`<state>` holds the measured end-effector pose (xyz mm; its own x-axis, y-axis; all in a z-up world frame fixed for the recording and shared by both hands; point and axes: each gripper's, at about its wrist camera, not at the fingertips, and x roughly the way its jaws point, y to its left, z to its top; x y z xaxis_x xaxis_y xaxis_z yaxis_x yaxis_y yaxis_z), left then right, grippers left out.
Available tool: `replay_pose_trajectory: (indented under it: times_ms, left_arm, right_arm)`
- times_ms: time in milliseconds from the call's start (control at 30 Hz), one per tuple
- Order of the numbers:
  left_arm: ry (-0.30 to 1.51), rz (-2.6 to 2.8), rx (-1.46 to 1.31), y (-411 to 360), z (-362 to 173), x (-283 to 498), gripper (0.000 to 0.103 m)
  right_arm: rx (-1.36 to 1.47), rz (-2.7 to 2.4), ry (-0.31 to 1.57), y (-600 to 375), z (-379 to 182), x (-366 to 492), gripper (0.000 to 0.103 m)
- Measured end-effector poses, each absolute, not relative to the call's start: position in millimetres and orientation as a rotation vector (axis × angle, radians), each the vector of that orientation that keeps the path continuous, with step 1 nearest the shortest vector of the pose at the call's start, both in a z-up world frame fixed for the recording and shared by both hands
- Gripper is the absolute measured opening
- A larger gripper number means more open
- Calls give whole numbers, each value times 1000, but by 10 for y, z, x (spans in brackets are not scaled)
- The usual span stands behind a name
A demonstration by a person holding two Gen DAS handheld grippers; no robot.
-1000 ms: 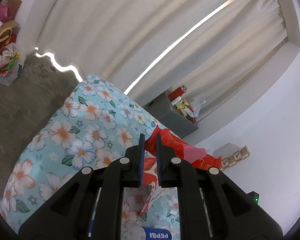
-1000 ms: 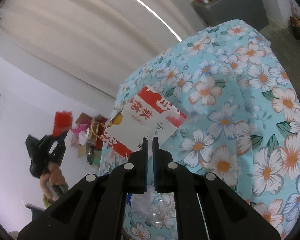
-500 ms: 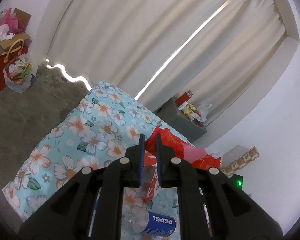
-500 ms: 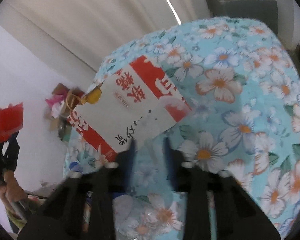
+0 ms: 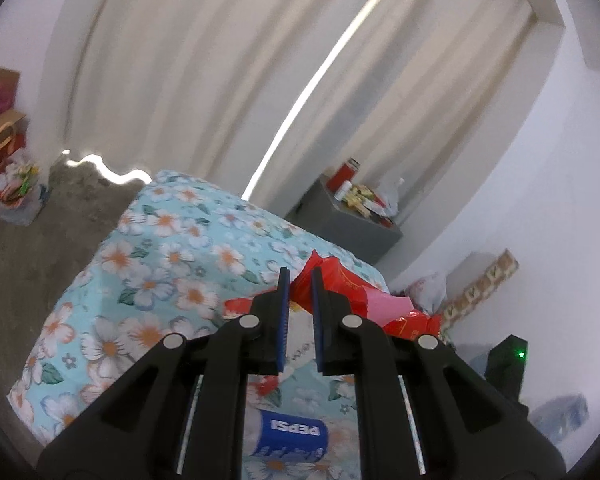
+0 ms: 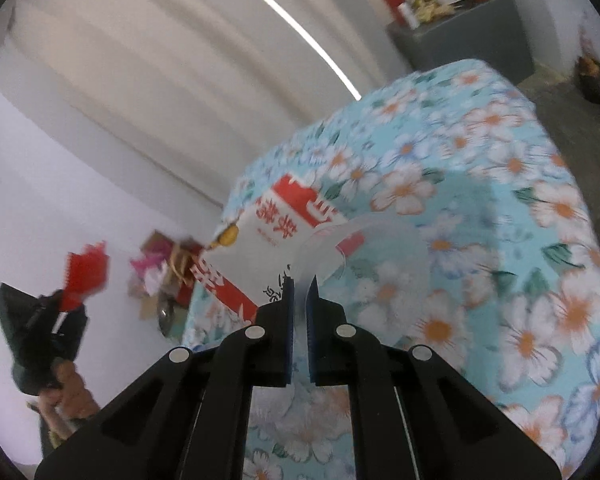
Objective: Collect trash
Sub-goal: 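Lift the snack bag in the left tool and carry it over the blue wastebasket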
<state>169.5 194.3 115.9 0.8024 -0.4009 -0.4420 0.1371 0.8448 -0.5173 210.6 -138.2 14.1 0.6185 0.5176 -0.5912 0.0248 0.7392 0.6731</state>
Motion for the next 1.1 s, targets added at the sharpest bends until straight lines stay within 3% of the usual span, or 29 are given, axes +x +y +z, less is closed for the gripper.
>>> replay_pose_trajectory:
  times_ms: [1100]
  left_arm:
    - [628,-561,-178,-305,1376,1537,8]
  right_arm:
    - [971,171,649,-2971,66,854,6]
